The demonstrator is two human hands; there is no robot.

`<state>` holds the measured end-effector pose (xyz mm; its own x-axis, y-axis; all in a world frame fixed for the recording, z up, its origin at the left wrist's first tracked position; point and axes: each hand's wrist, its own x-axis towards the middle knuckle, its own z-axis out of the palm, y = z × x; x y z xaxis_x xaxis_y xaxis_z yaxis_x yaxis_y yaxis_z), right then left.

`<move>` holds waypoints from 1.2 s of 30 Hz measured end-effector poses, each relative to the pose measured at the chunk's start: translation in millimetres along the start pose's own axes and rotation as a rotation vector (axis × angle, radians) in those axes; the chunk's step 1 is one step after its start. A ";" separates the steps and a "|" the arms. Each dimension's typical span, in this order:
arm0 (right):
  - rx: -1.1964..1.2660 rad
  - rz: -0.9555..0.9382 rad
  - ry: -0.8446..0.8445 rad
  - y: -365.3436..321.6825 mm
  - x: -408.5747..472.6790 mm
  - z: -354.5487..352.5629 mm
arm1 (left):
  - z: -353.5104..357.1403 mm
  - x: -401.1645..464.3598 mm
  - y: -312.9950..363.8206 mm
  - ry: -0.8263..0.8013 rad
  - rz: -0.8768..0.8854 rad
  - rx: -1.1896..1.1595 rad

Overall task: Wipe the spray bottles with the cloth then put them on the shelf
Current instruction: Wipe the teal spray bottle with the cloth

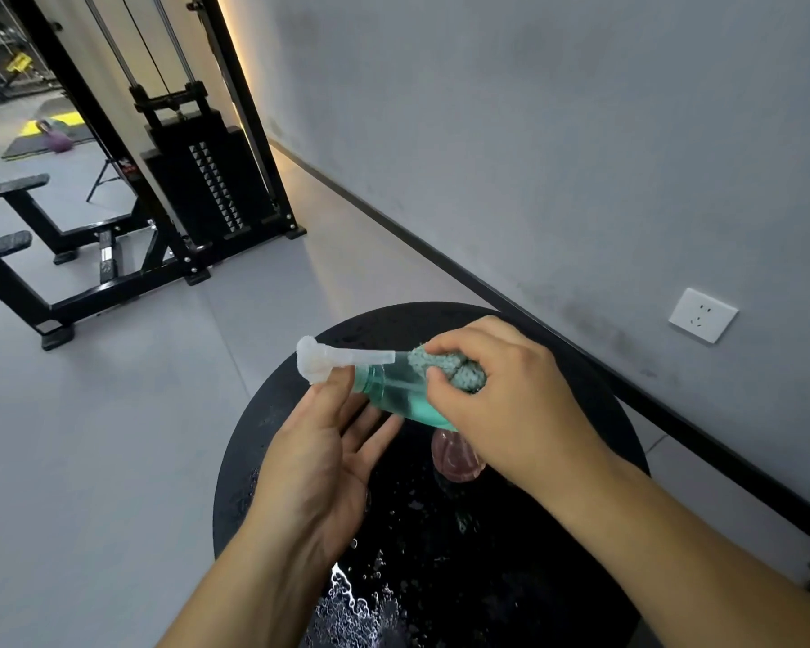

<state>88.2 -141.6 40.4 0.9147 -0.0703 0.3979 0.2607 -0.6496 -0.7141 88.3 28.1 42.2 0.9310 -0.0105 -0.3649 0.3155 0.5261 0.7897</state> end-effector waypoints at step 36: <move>0.080 -0.028 0.006 -8.6 -8.7 19.1 | 7.2 -0.3 -9.2 0.160 0.000 -0.081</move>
<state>83.9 -120.9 32.1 0.9049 -0.0576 0.4216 0.3102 -0.5889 -0.7463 86.5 17.1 38.7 0.8878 0.1217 -0.4438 0.2935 0.5932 0.7497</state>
